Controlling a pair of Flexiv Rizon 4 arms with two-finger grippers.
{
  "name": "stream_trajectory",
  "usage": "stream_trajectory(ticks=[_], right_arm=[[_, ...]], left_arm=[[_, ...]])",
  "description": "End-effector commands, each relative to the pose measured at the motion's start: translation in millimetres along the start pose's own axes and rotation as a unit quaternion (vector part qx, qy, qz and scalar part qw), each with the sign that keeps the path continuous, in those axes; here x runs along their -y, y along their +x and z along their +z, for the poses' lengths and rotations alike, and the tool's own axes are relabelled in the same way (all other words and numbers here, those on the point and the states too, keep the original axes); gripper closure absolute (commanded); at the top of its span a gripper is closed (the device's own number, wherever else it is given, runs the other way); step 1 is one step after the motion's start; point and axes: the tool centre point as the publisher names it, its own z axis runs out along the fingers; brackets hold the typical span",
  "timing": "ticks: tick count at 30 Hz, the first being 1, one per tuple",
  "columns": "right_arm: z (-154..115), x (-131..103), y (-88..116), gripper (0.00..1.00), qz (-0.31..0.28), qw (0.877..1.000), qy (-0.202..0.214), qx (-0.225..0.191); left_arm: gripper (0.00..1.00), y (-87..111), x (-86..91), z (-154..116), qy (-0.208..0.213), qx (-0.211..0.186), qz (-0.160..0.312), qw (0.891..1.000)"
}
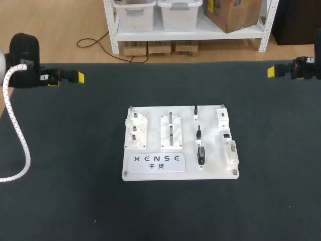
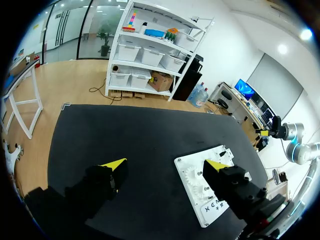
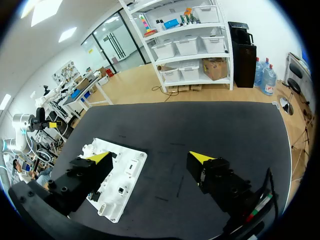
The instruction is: Insert the Ethernet cable into its matching sockets.
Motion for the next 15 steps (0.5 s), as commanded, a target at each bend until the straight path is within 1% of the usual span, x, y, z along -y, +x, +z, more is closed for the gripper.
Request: stream_trajectory(ticks=[1,9,11,13,15], right_arm=[[-0.5,-0.5,0.1,0.00,0.000,1.000,0.001,0.000],[-0.5,-0.5,0.1,0.00,0.000,1.000,0.001,0.000],[-0.5,-0.5,0.1,0.00,0.000,1.000,0.001,0.000],[-0.5,-0.5,0.1,0.00,0.000,1.000,0.001,0.000],[-0.5,-0.5,0.1,0.00,0.000,1.000,0.001,0.000]], left_arm=[[0.00,-1.2,1.8,0.3,-0.005,-0.003,-0.001,1.000],[0.00,-1.2,1.8,0.3,-0.005,-0.003,-0.001,1.000],[0.00,-5.1,7.8,4.3,0.003,0.001,0.035,0.999],[0.00,-8.0,17.7,8.8,0.020,0.009,0.077,0.997],[0.00,-7.9,32.0,13.1,0.047,0.028,0.134,0.989]])
